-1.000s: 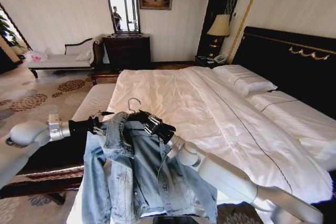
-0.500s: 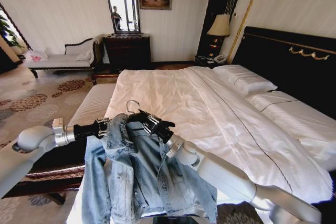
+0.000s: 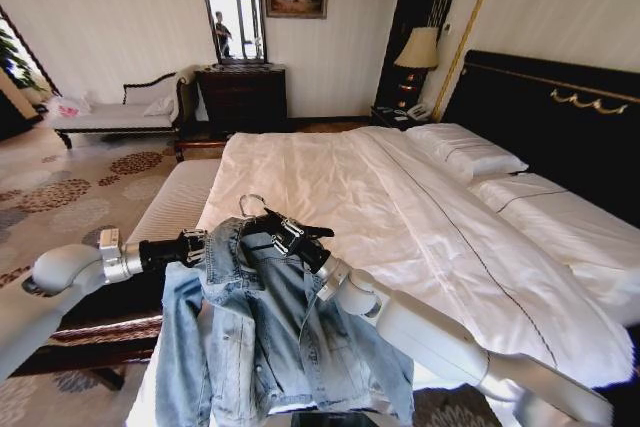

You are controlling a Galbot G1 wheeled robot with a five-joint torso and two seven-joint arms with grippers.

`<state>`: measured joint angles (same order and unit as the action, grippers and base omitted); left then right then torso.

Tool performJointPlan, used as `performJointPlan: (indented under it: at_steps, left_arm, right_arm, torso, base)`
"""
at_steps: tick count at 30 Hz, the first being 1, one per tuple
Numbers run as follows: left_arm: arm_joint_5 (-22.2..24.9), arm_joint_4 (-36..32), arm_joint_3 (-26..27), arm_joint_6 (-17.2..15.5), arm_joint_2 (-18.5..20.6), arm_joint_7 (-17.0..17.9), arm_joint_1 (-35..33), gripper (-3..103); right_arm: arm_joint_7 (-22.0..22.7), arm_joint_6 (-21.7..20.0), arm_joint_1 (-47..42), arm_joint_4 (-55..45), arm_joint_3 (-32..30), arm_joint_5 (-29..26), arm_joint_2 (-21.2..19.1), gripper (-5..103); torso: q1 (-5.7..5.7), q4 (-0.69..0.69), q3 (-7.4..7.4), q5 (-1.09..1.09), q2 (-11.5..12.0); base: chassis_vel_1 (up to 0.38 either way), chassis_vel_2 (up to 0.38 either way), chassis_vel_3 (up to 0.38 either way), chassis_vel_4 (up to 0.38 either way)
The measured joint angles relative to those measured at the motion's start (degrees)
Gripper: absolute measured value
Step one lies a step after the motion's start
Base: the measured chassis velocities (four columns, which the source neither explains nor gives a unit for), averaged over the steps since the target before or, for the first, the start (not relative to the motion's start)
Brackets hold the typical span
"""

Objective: Pick up the clothes from the bed and hang them on the clothes hanger.

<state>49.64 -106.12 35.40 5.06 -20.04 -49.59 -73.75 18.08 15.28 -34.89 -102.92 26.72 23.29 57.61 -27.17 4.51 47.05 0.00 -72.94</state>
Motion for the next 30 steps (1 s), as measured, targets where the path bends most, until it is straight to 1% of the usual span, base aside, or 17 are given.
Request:
performJointPlan:
  at_steps: [8,9,11,14,15,16,17,18,19,20,21,23,24,25,27,28,30]
  left_arm:
    - [0.1,-1.0,0.9,0.2,-0.9,0.8,-1.8,24]
    - [0.1,-1.2,0.9,0.3,-0.9,0.7,-2.0,24]
    - [0.1,-1.2,0.9,0.3,-0.8,0.7,-2.0,23]
    - [0.0,-1.4,1.0,0.5,-0.1,0.6,-2.0,22]
    - [0.0,-1.4,1.1,0.6,0.0,0.5,-2.0,22]
    - [-0.1,-1.5,1.2,0.8,0.3,0.4,-2.2,22]
    - [-0.1,-1.5,1.2,0.8,0.3,0.4,-2.2,22]
    - [-0.3,-1.6,1.6,1.0,0.6,0.2,-2.7,22]
    - [-0.4,-1.6,1.8,1.1,0.7,0.1,-3.1,22]
    - [-0.6,-1.7,2.1,1.3,0.8,0.1,-3.6,22]
    - [-0.6,-1.7,2.1,1.3,0.8,0.1,-3.6,22]
    - [-1.0,-1.5,2.6,1.9,0.6,0.1,-4.3,22]
    - [-1.1,-1.4,2.6,2.0,0.5,0.1,-4.5,22]
    - [-1.4,-1.0,2.7,2.1,0.3,0.1,-4.7,22]
    - [-1.4,-0.9,2.7,2.2,0.3,0.1,-4.7,22]
    - [-1.8,-0.4,2.7,2.4,0.0,0.1,-4.8,22]
    - [-1.9,-0.1,2.7,2.4,-0.1,0.1,-4.7,22]
  right_arm:
    - [1.0,-0.8,-0.5,-0.4,0.2,-0.4,-0.3,28]
    - [1.6,-0.9,-0.5,-0.6,0.2,-0.5,-0.4,34]
    - [1.8,-0.9,-0.5,-0.6,0.2,-0.6,-0.4,34]
    - [2.3,-1.2,-0.5,-1.1,0.1,-1.1,-0.8,49]
    - [2.3,-1.2,-0.5,-1.3,0.0,-1.4,-0.9,49]
    - [2.3,-1.4,-0.7,-1.5,-0.1,-1.8,-1.2,61]
    - [2.3,-1.4,-0.7,-1.5,-0.1,-1.8,-1.2,61]
    - [2.3,-1.6,-0.8,-1.8,-0.3,-2.3,-1.4,66]
    - [2.3,-1.7,-1.0,-2.0,-0.5,-2.9,-1.6,66]
    - [2.4,-2.0,-1.2,-2.5,-0.8,-3.9,-1.9,71]
    - [2.4,-2.0,-1.2,-2.5,-0.8,-3.9,-1.9,71]
    - [2.8,-2.9,-1.7,-3.7,-1.4,-6.6,-2.7,83]
    - [2.9,-3.2,-1.9,-4.1,-1.6,-7.7,-3.0,83]
    - [3.3,-4.0,-2.3,-5.1,-2.1,-10.3,-3.8,93]
    - [3.4,-4.3,-2.4,-5.4,-2.2,-11.1,-4.0,93]
    - [3.8,-5.3,-2.9,-6.9,-2.7,-15.4,-5.1,97]
    - [3.9,-5.7,-3.0,-7.5,-2.8,-17.0,-5.6,99]
  torso:
    - [0.00,0.00,0.00,0.00,0.0]
    - [0.00,0.00,0.00,0.00,0.0]
    - [0.00,0.00,0.00,0.00,0.0]
    - [0.00,0.00,0.00,0.00,0.0]
    - [0.00,0.00,0.00,0.00,0.0]
    - [0.00,0.00,0.00,0.00,0.0]
    - [0.00,0.00,0.00,0.00,0.0]
    - [0.00,0.00,0.00,0.00,0.0]
    - [0.00,0.00,0.00,0.00,0.0]
    - [0.00,0.00,0.00,0.00,0.0]
    - [0.00,0.00,0.00,0.00,0.0]
    - [0.00,0.00,0.00,0.01,0.0]
    - [0.00,0.00,0.00,0.01,0.0]
    - [0.00,0.00,0.00,0.00,0.0]
    - [0.00,0.00,0.00,0.00,0.0]
    - [0.00,0.00,0.00,0.01,0.0]
    - [0.00,0.00,0.00,0.00,0.0]
  base:
    - [0.000,0.000,0.000,0.000]
    - [0.000,0.000,0.000,0.000]
    - [0.000,0.000,0.000,0.000]
    - [0.000,0.000,0.000,0.000]
    - [0.000,0.000,0.000,0.000]
    - [0.000,0.000,0.000,0.000]
    - [0.000,0.000,0.000,0.000]
    - [0.000,0.000,0.000,0.000]
    - [0.000,0.000,0.000,0.000]
    - [0.000,0.000,0.000,0.000]
    - [0.000,0.000,0.000,0.000]
    - [0.000,0.000,0.000,0.000]
    - [0.000,0.000,0.000,0.000]
    - [0.000,0.000,0.000,0.000]
    - [0.000,0.000,0.000,0.000]
    - [0.000,0.000,0.000,0.000]
    - [0.000,0.000,0.000,0.000]
